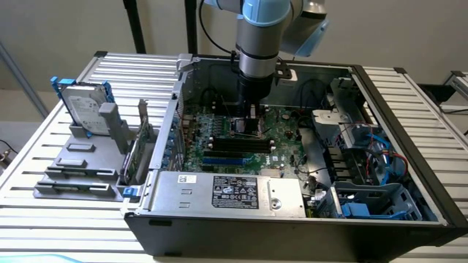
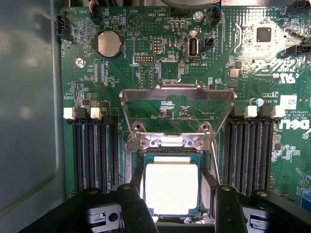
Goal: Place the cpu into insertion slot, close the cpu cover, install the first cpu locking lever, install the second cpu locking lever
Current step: 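Place the cpu into insertion slot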
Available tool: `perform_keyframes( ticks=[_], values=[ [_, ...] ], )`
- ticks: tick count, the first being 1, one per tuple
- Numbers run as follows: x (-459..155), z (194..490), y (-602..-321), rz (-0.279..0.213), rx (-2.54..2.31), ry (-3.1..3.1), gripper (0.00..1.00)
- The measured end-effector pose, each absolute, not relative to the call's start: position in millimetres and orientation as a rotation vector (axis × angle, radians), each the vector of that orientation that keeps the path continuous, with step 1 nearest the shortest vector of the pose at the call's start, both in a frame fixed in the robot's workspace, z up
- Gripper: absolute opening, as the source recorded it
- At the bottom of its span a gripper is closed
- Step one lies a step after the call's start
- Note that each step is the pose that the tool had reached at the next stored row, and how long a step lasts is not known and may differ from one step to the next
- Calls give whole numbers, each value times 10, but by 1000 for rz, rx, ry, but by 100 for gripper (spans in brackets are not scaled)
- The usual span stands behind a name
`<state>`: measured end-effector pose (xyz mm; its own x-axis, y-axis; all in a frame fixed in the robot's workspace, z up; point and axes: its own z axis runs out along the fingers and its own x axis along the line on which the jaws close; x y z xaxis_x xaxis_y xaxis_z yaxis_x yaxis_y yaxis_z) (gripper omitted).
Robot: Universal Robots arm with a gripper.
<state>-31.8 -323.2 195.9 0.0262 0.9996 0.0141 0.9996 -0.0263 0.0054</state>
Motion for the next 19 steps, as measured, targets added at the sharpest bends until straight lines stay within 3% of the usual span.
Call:
perform_keyframes(
  ticks=[8, 10, 11, 19],
  values=[
    [-318, 1957, -3232, -22, -2252, -2182, 54],
    [-318, 1954, -3231, -23, -2252, -2181, 56],
    [-318, 1954, -3231, -23, -2253, -2181, 62],
    [-319, 1989, -3232, -22, -2255, -2177, 62]
  ],
)
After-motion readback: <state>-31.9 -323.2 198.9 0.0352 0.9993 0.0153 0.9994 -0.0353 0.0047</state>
